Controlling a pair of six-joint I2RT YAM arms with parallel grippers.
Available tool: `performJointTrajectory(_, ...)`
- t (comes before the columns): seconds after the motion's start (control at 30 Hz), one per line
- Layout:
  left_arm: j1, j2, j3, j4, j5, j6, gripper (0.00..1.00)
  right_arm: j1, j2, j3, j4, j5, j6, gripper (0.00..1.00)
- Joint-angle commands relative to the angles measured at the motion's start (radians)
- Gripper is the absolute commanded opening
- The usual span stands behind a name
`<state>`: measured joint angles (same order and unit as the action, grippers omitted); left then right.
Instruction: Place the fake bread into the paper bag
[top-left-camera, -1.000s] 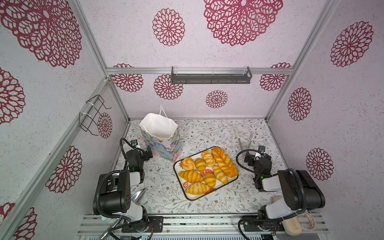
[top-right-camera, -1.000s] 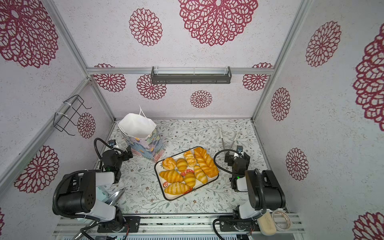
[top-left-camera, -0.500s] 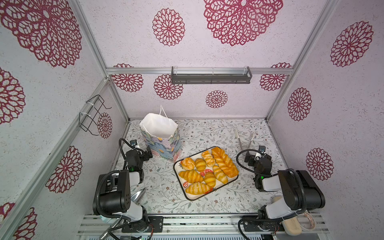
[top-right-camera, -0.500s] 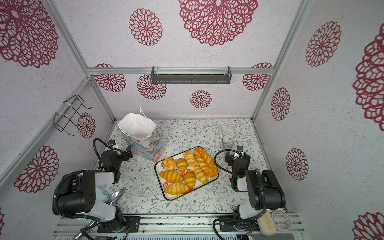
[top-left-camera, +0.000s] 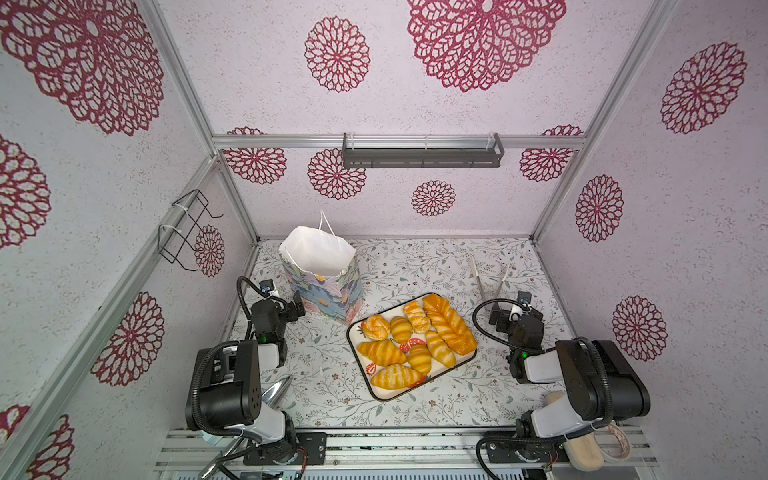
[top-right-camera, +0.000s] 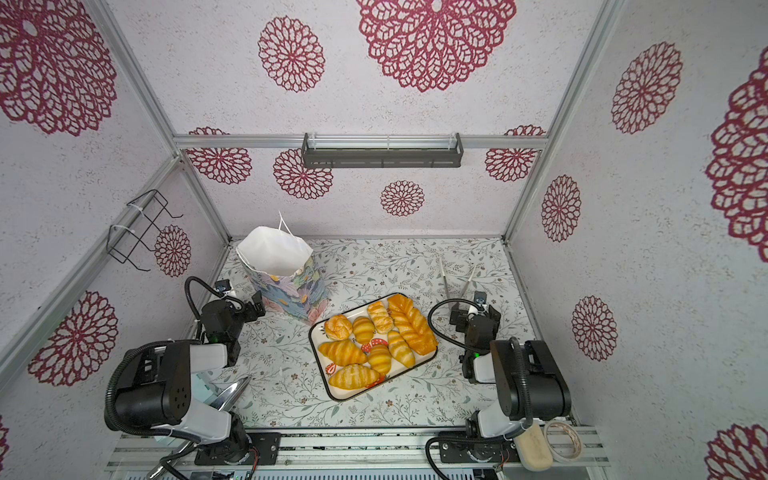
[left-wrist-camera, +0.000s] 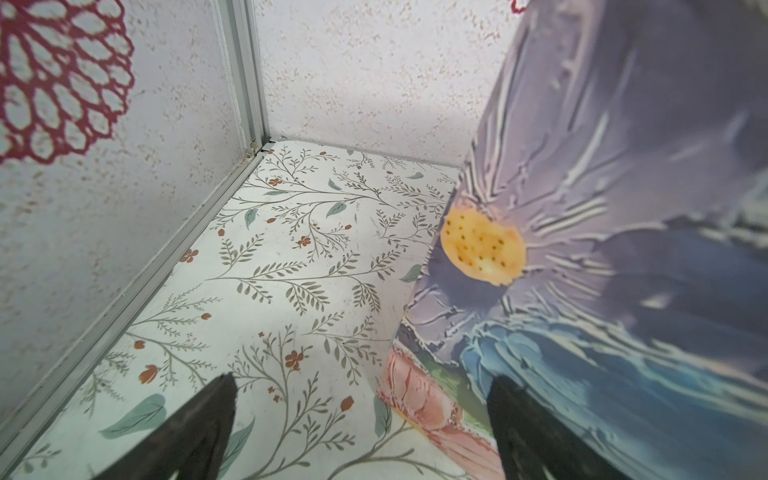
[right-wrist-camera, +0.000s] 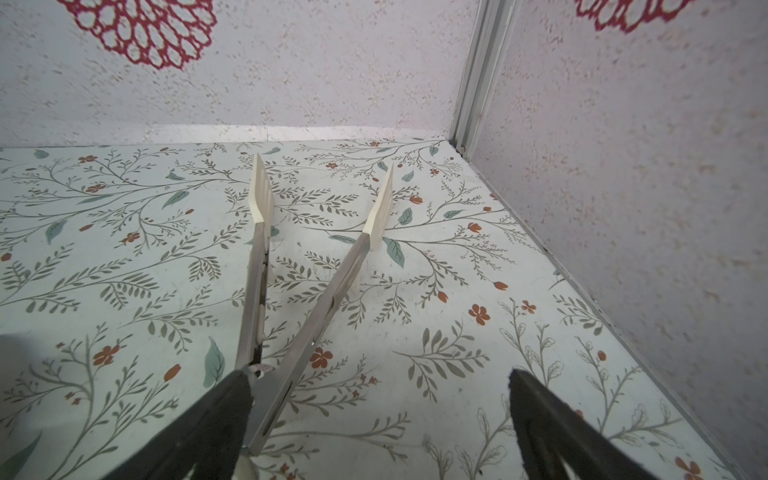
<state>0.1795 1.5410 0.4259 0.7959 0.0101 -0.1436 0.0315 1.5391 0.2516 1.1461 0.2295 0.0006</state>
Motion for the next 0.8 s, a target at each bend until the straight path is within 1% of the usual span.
performJointTrajectory(0.0, 0.005, -0.002, 0.005, 0.034, 0.004, -0.004, 0.97, -0.005, -0.004, 0.017, 0.026, -0.011, 0.018, 0.99)
performJointTrajectory(0.1, 0.001, -0.007, -0.003, 0.044, -0.006, -0.002, 0.97, -0.004, -0.008, 0.01, 0.035, -0.006, 0.018, 0.99)
performJointTrajectory(0.13, -0.008, -0.015, -0.024, 0.075, -0.027, 0.002, 0.97, -0.004, -0.016, 0.013, 0.025, 0.017, 0.028, 0.99)
performJointTrajectory(0.2, -0.038, -0.067, -0.071, 0.124, -0.11, 0.012, 0.97, -0.002, -0.062, 0.022, -0.033, 0.068, 0.047, 0.99)
performJointTrajectory(0.23, -0.058, -0.11, -0.085, 0.107, -0.146, 0.016, 0.97, -0.002, -0.094, 0.03, -0.075, 0.098, 0.06, 0.99)
performJointTrajectory(0.27, -0.083, -0.17, -0.082, 0.04, -0.199, 0.016, 0.98, -0.002, -0.13, 0.047, -0.147, 0.144, 0.082, 0.99)
performJointTrajectory(0.33, -0.12, -0.283, -0.035, -0.165, -0.315, -0.033, 0.97, -0.003, -0.194, 0.097, -0.316, 0.25, 0.15, 0.99)
performJointTrajectory(0.37, -0.136, -0.33, -0.011, -0.263, -0.363, -0.056, 0.97, -0.005, -0.22, 0.142, -0.442, 0.317, 0.213, 0.99)
performJointTrajectory(0.4, -0.155, -0.369, -0.001, -0.309, -0.404, -0.061, 0.97, -0.007, -0.236, 0.188, -0.564, 0.365, 0.269, 0.99)
performJointTrajectory(0.43, -0.172, -0.403, 0.0, -0.334, -0.44, -0.076, 0.97, -0.008, -0.246, 0.23, -0.655, 0.388, 0.301, 0.99)
performJointTrajectory(0.47, -0.185, -0.445, 0.001, -0.372, -0.479, -0.119, 0.97, -0.009, -0.254, 0.276, -0.757, 0.407, 0.343, 0.98)
performJointTrajectory(0.53, -0.193, -0.535, 0.018, -0.488, -0.496, -0.207, 0.97, -0.011, -0.258, 0.371, -0.95, 0.443, 0.438, 0.99)
performJointTrajectory(0.57, -0.194, -0.581, 0.029, -0.552, -0.495, -0.255, 0.97, -0.011, -0.252, 0.441, -1.081, 0.462, 0.501, 0.99)
performJointTrajectory(0.67, -0.197, -0.704, 0.076, -0.74, -0.468, -0.36, 0.97, -0.012, -0.199, 0.647, -1.408, 0.455, 0.622, 0.99)
performJointTrajectory(0.7, -0.198, -0.745, 0.095, -0.801, -0.45, -0.384, 0.97, -0.011, -0.178, 0.708, -1.484, 0.425, 0.632, 0.99)
performJointTrajectory(0.77, -0.199, -0.824, 0.123, -0.899, -0.426, -0.44, 0.98, -0.007, -0.15, 0.771, -1.564, 0.377, 0.625, 0.99)
